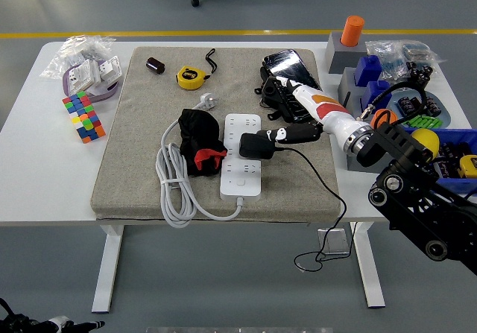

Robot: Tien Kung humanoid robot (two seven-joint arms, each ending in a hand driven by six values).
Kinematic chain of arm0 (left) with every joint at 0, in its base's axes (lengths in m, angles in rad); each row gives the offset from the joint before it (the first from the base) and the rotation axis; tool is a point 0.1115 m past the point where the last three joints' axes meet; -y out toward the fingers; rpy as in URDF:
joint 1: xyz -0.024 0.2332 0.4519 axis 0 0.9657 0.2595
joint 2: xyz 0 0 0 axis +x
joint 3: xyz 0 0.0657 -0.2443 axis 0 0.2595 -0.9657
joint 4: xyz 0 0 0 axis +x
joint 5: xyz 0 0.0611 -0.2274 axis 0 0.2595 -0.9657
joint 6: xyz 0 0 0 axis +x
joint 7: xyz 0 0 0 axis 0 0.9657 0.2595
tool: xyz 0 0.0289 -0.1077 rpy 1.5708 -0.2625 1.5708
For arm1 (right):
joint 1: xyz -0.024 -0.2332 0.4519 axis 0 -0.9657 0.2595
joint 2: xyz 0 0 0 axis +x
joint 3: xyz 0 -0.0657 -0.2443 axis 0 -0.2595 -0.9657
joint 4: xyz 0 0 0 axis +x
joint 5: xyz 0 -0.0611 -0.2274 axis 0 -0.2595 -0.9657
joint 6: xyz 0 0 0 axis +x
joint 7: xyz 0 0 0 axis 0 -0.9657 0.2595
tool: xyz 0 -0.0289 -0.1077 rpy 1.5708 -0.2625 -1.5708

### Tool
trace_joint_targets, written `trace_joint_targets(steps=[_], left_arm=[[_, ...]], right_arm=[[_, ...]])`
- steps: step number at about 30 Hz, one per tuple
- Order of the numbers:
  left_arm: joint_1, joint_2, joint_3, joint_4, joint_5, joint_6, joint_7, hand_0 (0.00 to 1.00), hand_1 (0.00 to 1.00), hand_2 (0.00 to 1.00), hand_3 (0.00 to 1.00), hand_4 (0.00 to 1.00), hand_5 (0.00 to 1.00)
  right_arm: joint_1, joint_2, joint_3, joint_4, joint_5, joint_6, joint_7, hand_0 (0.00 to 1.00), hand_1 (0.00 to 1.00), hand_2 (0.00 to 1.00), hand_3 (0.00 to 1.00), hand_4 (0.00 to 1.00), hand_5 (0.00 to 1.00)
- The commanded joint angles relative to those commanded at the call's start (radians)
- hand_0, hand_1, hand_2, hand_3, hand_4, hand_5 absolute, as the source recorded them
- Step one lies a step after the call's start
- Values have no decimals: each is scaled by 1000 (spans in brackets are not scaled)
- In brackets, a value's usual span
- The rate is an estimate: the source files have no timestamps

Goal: Pull the plug out and thorw away

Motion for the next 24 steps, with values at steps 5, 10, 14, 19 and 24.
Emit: trace_joint_targets(steps=[5,10,14,19,24], left_arm=[[-1,1,2,0,-2,0,0,537,675,698,666,834,640],[-1,2,5,-1,-5,0,-1,538,675,699,666,834,639],[1,3,8,-1,-12,1,-2,537,675,699,666,835,640],[1,3,8,-2,-3,1,1,538,675,699,665,834,641],[4,3,8,-3,-5,2,1,538,675,699,665,834,641]], right_arm=[[41,29,-83,-90,27,-37,36,928,946,925,960,998,583],[61,53,-170,-184,59,-67,82,840,845,810,870,998,547],[78,70,-219,-242,75,-97,111,811,819,791,856,998,519],[111,99,-269,-333,90,-138,146,745,754,755,834,998,449],[126,118,-293,-381,100,-177,169,745,754,755,834,998,449]])
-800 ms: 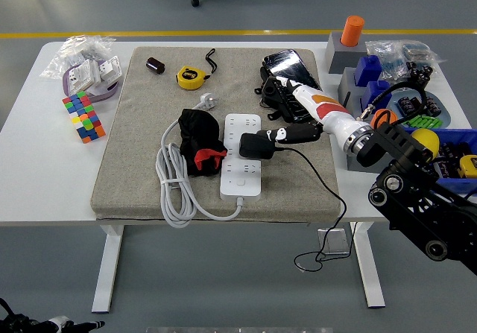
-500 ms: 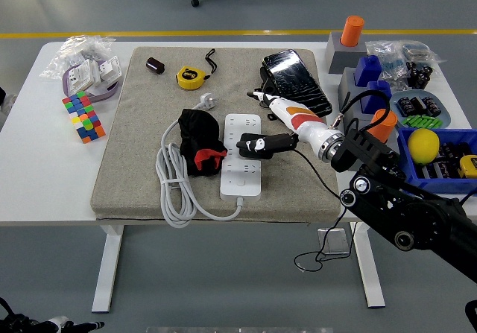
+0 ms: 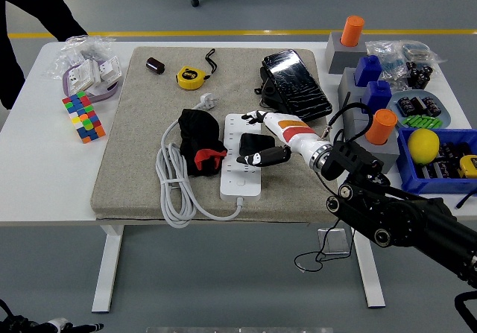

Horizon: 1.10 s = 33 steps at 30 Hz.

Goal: Pull the plug out and thorw away

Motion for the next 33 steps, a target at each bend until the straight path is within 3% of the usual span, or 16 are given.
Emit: trace_joint_targets(steps=[1,6,7,18,19,24,25,33], left_arm=[[0,0,0,0,-1,0,0,539,674,699,665,832,643],[-3,-1,0,-1,8,0,2,539,674,699,665,832,643],[-3,-1,0,-1,7,0,2,536,674,699,666,831,644],[-3,-1,-7,-2,18,-2,6,535,674,699,665,829,648],[-4,-1,-8,-2,18,-2,7,532,674,699,665,828,647],[-4,-2,-6,-2,15,-1,6,532,674,699,665,828,647],[-4,-2,-6,-3,16,-1,6,537,674,699,665,828,656],[-6,-1,-13,-3,30,-5,11,537,674,699,666,826,658]], right_arm=[[4,4,-5,-10,2,-3,2,709,735,736,799,998,436],[13,13,-23,-44,7,-7,4,709,735,736,799,998,436],[14,15,-25,-50,6,-10,4,626,689,713,776,998,376],[36,33,-43,-117,29,-56,49,581,675,693,753,998,342],[37,33,-44,-120,30,-56,50,539,658,675,676,998,303],[41,33,-59,-133,37,-50,46,539,658,675,676,998,303],[41,33,-59,-134,36,-49,46,518,629,642,584,998,286],[43,35,-72,-137,38,-48,41,517,619,609,557,998,282]])
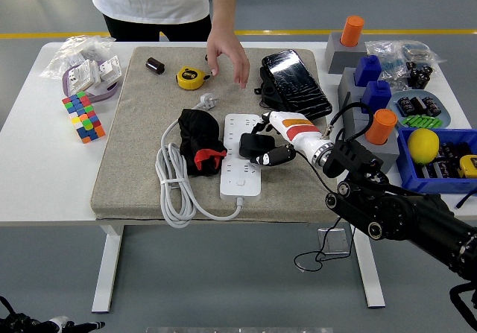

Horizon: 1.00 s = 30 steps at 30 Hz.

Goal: Pull the plug out and thorw away

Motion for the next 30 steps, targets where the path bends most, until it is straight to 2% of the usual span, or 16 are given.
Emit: trace_joint_targets(steps=[3,4,9,10,15,16,21,22,27,28,30], left_arm=[[1,0,-1,0,4,-1,1,537,674,699,666,826,658],[1,0,-2,-1,5,-2,2,537,674,699,666,826,656],[2,0,-5,-1,12,-4,5,537,674,699,666,826,656],[2,0,-5,-1,13,-5,5,538,674,699,666,826,655],[1,0,-7,-2,19,-6,7,538,674,699,666,826,655],[1,1,-8,-3,21,-7,8,537,674,699,667,826,654],[-1,1,-11,-3,27,-9,11,537,674,699,667,826,654],[-1,1,-11,-3,27,-9,11,539,674,699,667,825,651],[1,2,-13,-4,30,-10,12,539,674,699,667,825,651],[1,2,-13,-4,31,-10,13,537,674,699,667,827,655],[3,2,-14,-4,32,-11,13,537,674,699,667,827,655]], right_arm=[[0,3,-7,-2,-3,-1,-2,517,619,609,557,998,282],[0,4,-11,-5,-2,-1,-3,498,578,546,553,998,220],[-1,4,-33,-14,16,1,4,498,578,546,553,998,220],[-1,4,-35,-14,17,0,5,517,527,530,547,998,124],[-1,4,-43,-14,17,-15,14,517,527,530,547,998,124],[-1,4,-43,-14,17,-19,16,325,447,504,550,990,2],[-1,4,-47,-20,27,-30,25,325,447,504,550,990,2],[-1,4,-49,-22,31,-32,28,292,325,441,544,980,2],[-1,4,-52,-26,59,-29,41,292,325,441,544,980,2],[-1,4,-52,-25,62,-29,41,205,237,347,512,986,42],[0,4,-52,-24,68,-26,40,205,237,347,512,986,42]])
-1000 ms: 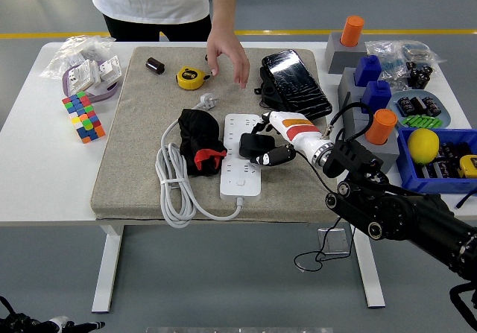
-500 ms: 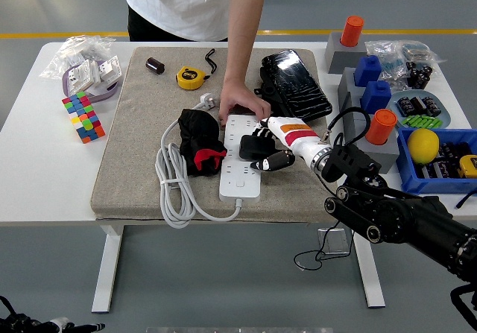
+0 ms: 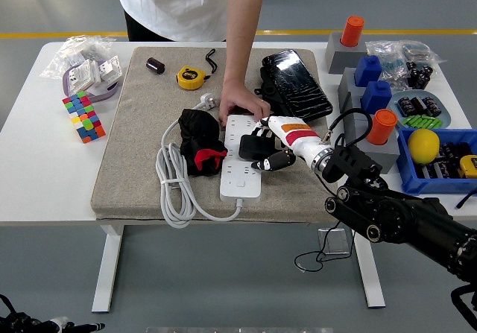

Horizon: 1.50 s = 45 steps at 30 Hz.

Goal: Pull the plug out and thorw away

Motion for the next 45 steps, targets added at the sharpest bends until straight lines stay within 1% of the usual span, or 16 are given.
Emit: trace_joint_targets(steps=[3,4,9,10,15,16,21,22,30,36,45], left_arm=[[2,0,0,0,0,0,0,537,674,699,667,827,655],[2,0,1,0,-1,0,-1,539,674,699,667,828,653],[2,1,2,1,-5,1,-2,539,674,699,667,828,653],[1,1,2,1,-5,1,-2,539,675,699,666,828,648],[-1,1,2,1,-5,1,-2,539,675,699,666,828,648],[0,1,2,1,-6,1,-3,539,674,699,667,829,645],[1,1,3,2,-10,2,-4,539,674,699,667,829,645],[2,1,3,2,-11,2,-5,540,674,699,667,830,645],[2,1,3,3,-9,2,-5,540,675,699,667,829,641],[0,1,2,4,-7,2,-4,540,675,699,668,830,642],[1,0,2,4,-5,2,-4,540,675,699,668,831,642]], right_arm=[[1,0,0,2,1,5,-8,205,237,347,512,986,42],[1,0,2,3,3,8,-11,120,156,277,490,992,57],[5,0,7,10,6,29,-26,120,156,277,490,992,57],[6,0,9,11,7,34,-30,89,146,249,469,994,59],[8,0,19,13,13,64,-46,89,146,249,469,994,59],[9,0,20,13,15,67,-48,48,128,206,341,984,90],[10,0,29,12,21,77,-53,48,128,206,341,984,90],[10,0,33,12,22,76,-53,24,122,192,266,977,116],[12,0,64,18,41,63,-47,19,121,187,251,977,117],[13,0,79,19,80,54,-35,22,118,185,254,975,116],[10,0,86,24,90,53,-33,22,117,184,251,972,122]])
